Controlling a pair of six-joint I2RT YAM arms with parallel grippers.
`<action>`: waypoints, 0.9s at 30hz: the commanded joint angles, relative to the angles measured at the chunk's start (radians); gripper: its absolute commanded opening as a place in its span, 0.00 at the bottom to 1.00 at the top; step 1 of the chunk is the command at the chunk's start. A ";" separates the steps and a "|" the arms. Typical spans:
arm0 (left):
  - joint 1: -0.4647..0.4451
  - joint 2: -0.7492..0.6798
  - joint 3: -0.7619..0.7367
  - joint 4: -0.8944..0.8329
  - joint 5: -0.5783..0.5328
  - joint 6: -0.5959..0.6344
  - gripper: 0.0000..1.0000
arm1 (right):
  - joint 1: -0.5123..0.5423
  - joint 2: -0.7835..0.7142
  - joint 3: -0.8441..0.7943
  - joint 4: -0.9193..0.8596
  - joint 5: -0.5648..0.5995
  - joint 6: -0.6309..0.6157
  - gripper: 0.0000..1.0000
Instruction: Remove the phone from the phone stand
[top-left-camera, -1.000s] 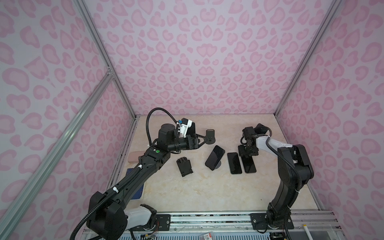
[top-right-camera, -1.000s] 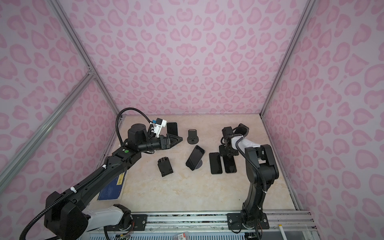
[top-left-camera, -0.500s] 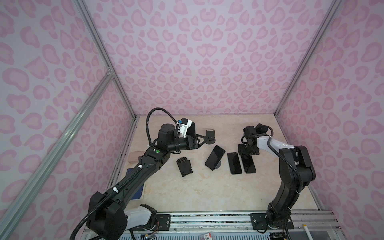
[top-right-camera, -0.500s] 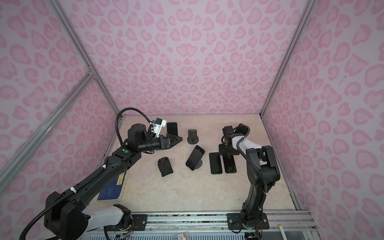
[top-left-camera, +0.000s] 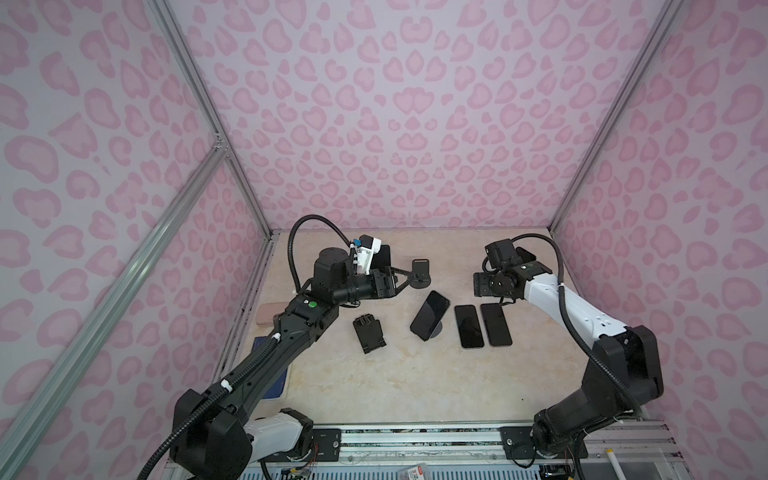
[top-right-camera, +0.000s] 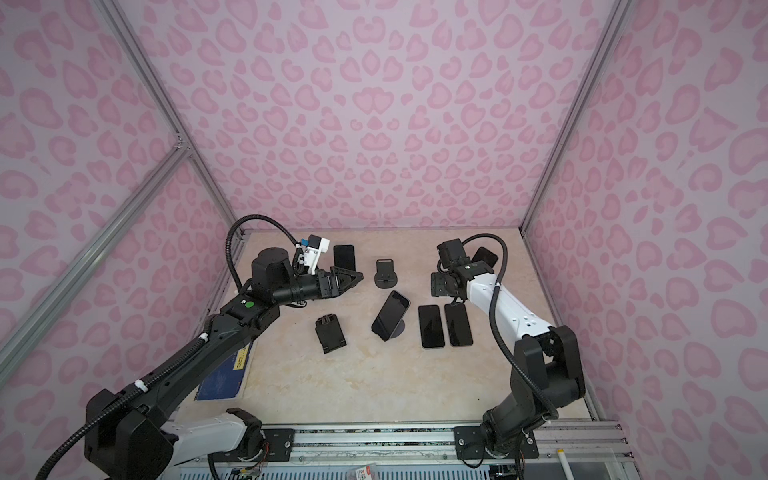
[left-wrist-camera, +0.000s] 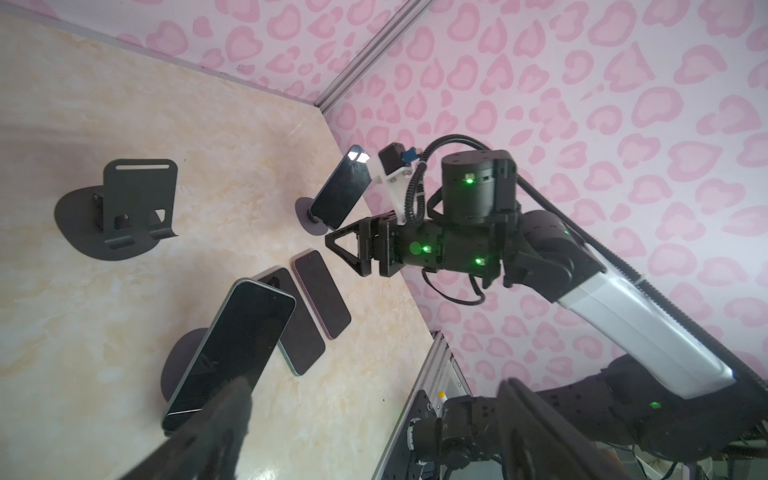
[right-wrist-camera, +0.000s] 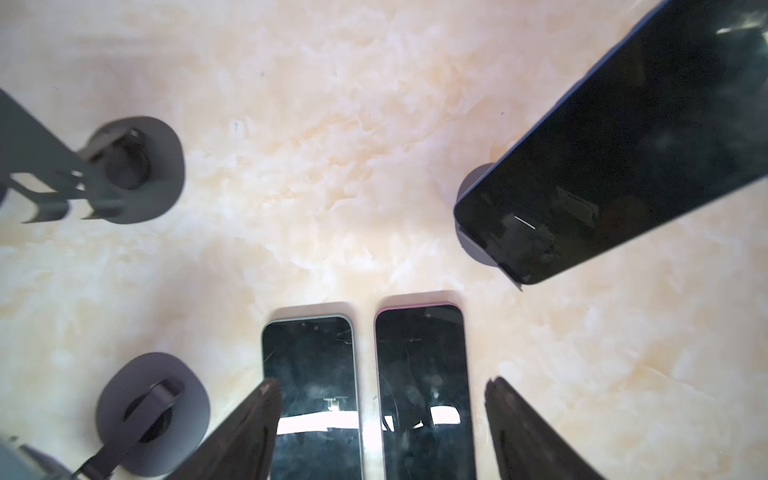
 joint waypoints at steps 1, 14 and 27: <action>0.000 -0.015 -0.003 0.009 -0.021 0.006 0.95 | 0.032 -0.082 -0.012 -0.023 0.109 0.079 0.80; -0.005 -0.067 -0.014 -0.040 -0.148 0.041 0.92 | 0.107 -0.500 -0.321 0.119 0.073 0.169 0.79; -0.106 -0.027 0.029 -0.180 -0.350 0.192 0.91 | 0.110 -0.730 -0.480 0.054 -0.003 0.138 0.87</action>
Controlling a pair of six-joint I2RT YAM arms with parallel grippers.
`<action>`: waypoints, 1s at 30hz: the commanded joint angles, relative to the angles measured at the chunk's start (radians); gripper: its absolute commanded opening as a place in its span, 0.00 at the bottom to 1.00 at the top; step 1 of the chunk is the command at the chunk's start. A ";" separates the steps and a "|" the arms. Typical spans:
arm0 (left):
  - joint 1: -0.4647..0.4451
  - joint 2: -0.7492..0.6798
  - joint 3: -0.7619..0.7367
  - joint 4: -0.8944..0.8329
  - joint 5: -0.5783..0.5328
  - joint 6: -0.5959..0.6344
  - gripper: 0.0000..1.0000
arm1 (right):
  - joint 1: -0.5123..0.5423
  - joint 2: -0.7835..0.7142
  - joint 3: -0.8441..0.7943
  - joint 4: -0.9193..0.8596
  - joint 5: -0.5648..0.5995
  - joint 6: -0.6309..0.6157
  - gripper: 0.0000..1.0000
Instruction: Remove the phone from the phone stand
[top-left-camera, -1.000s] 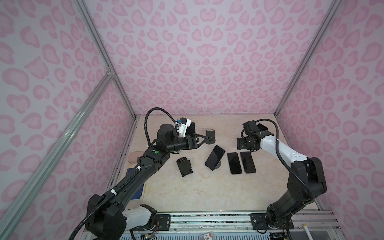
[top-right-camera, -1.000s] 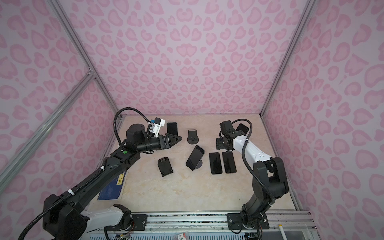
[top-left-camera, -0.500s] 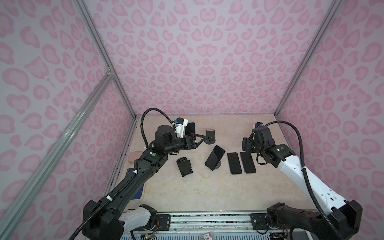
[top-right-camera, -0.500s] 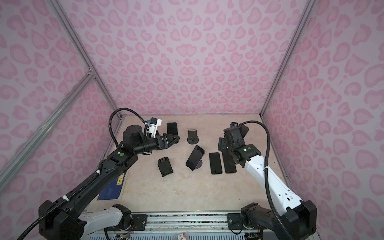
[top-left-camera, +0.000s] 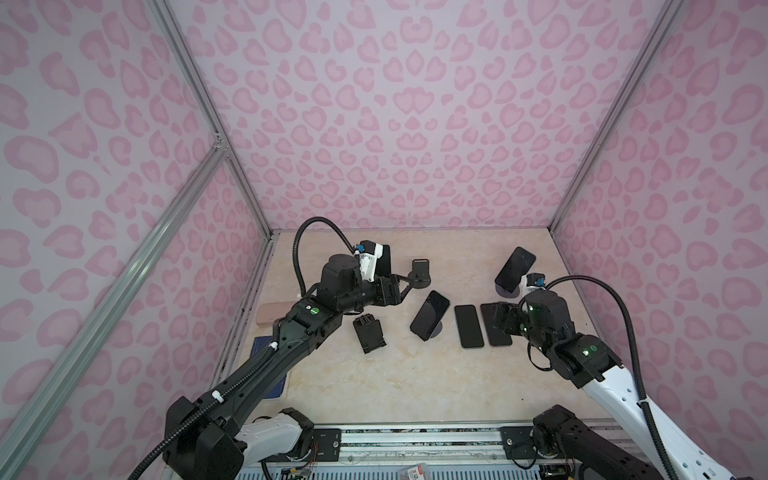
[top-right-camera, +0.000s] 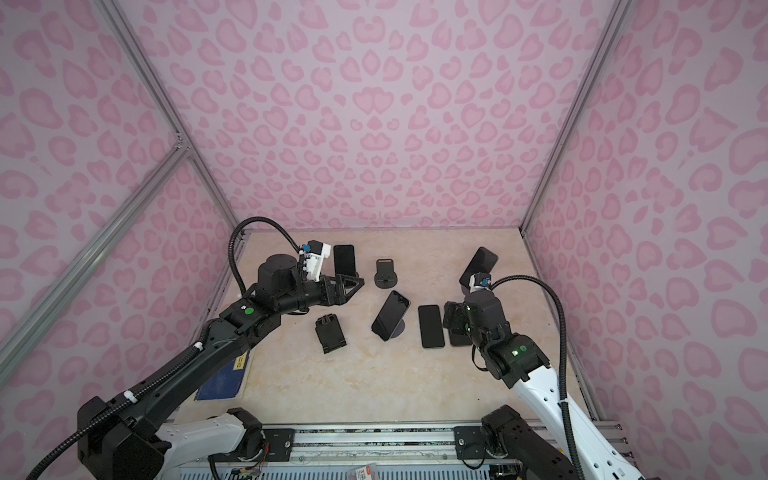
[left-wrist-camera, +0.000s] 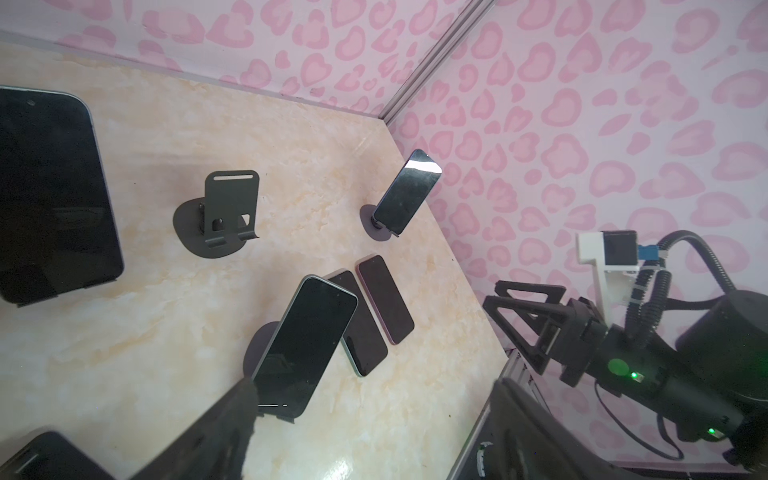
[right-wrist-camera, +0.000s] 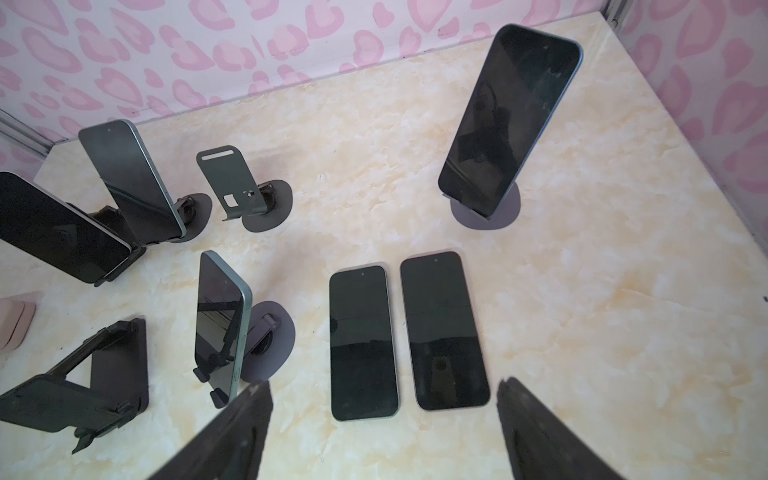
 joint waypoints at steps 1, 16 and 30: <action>-0.013 0.010 0.014 -0.030 -0.039 0.058 0.91 | 0.002 -0.008 -0.038 -0.004 -0.044 -0.008 0.88; -0.087 0.075 0.077 -0.158 -0.263 0.116 0.90 | -0.009 -0.035 -0.073 0.045 -0.051 -0.006 0.87; -0.085 0.110 0.257 -0.160 -0.597 0.026 0.94 | -0.138 0.044 0.099 0.011 0.204 0.058 0.87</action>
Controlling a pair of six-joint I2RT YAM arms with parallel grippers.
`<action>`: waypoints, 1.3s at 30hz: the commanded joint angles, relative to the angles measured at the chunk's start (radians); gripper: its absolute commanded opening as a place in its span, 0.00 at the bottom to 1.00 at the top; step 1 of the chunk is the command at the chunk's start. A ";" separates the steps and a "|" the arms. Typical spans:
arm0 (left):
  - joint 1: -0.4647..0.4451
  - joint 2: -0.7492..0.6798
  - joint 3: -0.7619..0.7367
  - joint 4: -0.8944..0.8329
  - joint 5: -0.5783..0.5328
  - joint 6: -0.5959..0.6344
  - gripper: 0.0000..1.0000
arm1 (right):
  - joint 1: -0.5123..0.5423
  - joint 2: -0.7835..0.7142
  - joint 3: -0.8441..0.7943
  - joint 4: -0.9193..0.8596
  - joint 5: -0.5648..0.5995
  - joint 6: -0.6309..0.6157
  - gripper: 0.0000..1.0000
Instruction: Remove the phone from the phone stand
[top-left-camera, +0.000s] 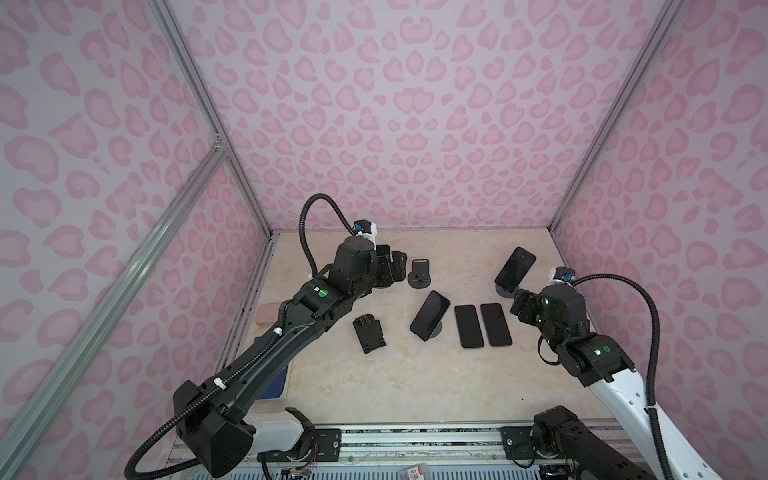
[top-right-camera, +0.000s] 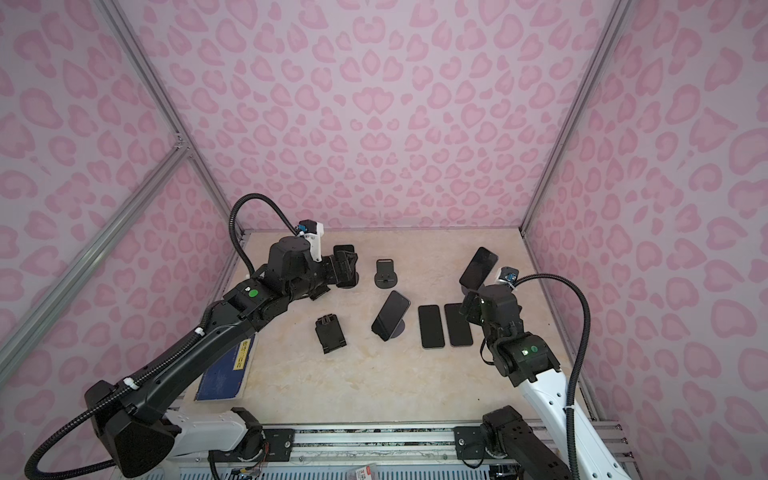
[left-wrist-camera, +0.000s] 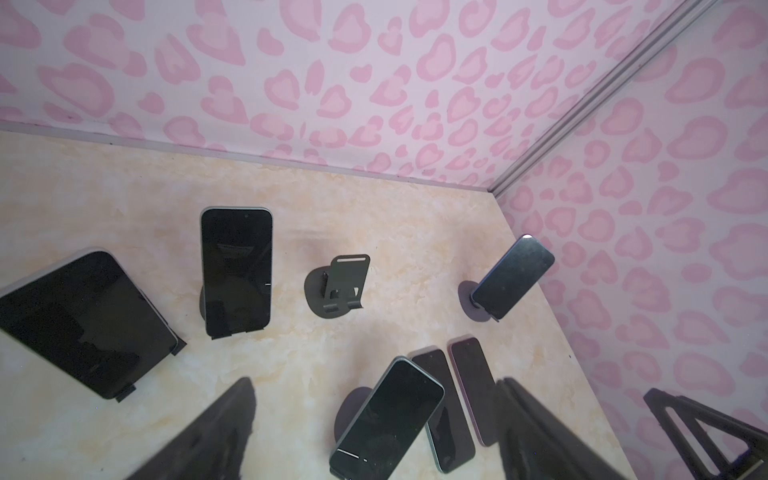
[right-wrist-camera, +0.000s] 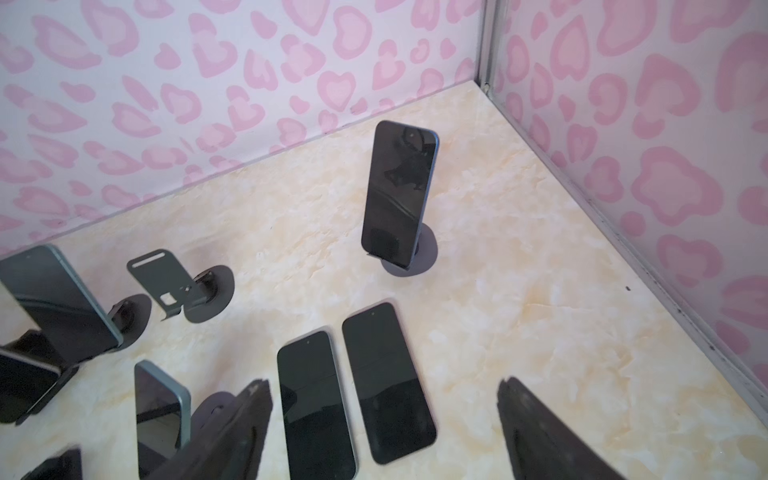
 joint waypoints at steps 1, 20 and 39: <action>0.003 0.002 -0.025 0.032 -0.121 0.000 0.95 | -0.013 0.038 0.031 0.000 0.034 0.009 0.87; 0.094 -0.017 -0.119 0.017 -0.054 -0.126 0.95 | -0.118 0.424 0.277 0.060 0.184 0.000 0.93; 0.068 0.110 -0.070 0.083 0.405 0.080 0.95 | -0.057 0.433 0.251 0.127 -0.060 -0.095 0.93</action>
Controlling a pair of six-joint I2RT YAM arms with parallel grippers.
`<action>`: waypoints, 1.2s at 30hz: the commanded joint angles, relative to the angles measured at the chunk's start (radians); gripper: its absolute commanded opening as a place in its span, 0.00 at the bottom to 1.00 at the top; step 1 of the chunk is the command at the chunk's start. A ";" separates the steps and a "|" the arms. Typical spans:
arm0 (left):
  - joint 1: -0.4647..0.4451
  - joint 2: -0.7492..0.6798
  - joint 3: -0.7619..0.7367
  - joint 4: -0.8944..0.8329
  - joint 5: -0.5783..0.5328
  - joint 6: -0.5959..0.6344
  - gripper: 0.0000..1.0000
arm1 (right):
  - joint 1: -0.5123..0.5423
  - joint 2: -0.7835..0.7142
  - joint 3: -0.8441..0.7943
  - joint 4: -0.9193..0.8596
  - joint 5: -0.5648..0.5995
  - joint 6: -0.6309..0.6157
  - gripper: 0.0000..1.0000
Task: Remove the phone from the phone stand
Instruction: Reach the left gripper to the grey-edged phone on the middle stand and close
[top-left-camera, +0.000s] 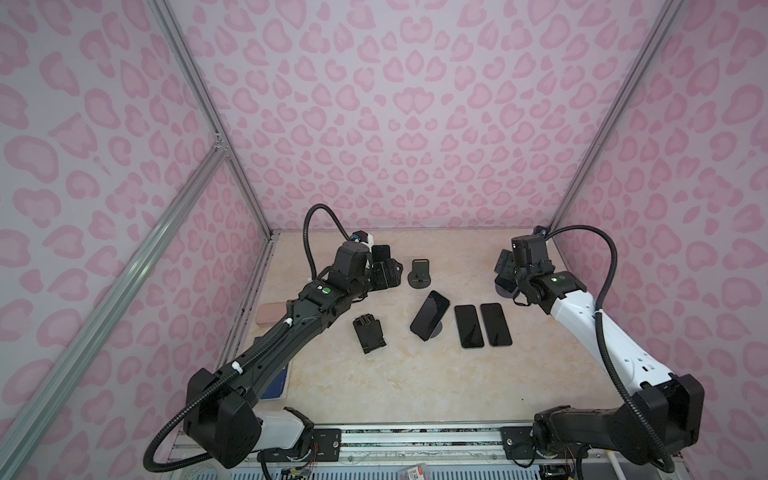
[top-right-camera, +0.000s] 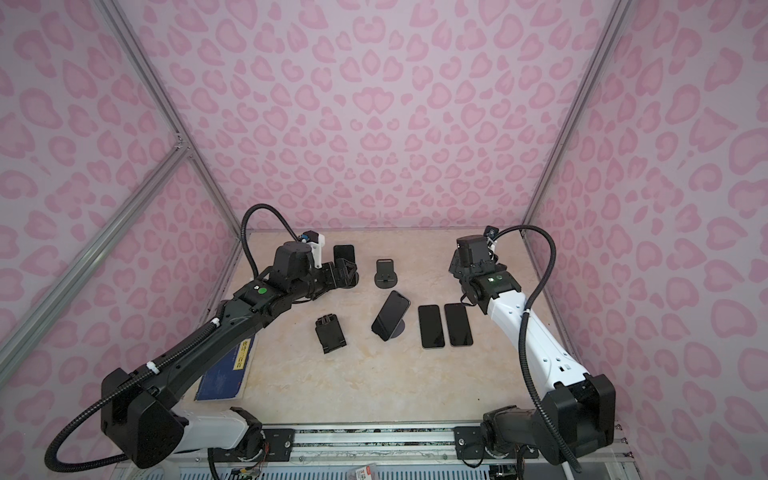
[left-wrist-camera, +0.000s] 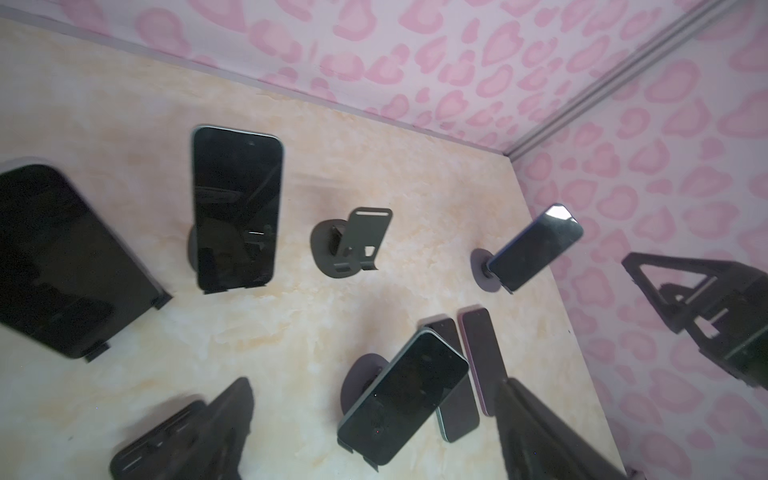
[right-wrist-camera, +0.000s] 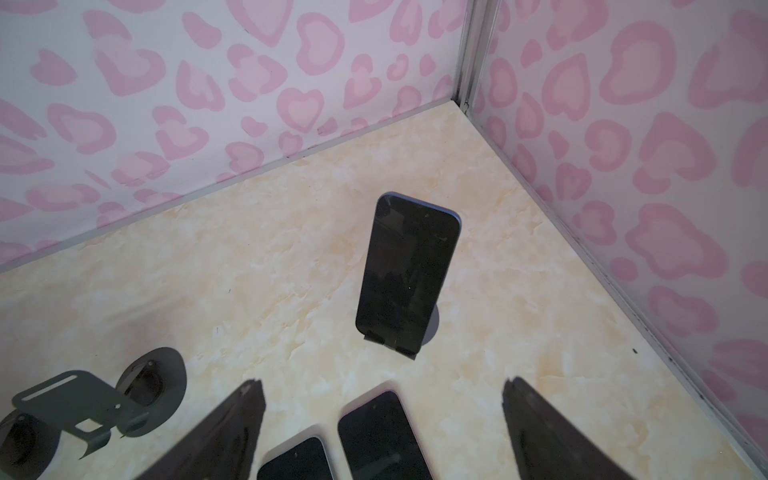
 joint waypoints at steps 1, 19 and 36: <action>-0.029 0.050 0.032 0.018 0.140 0.121 0.95 | -0.011 -0.050 -0.047 0.028 -0.141 -0.078 0.94; -0.197 0.389 0.250 -0.152 -0.046 0.390 0.98 | -0.032 -0.304 -0.351 0.084 -0.379 -0.130 0.96; -0.232 0.522 0.322 -0.181 -0.031 0.477 0.98 | -0.072 -0.329 -0.409 0.136 -0.452 -0.120 0.96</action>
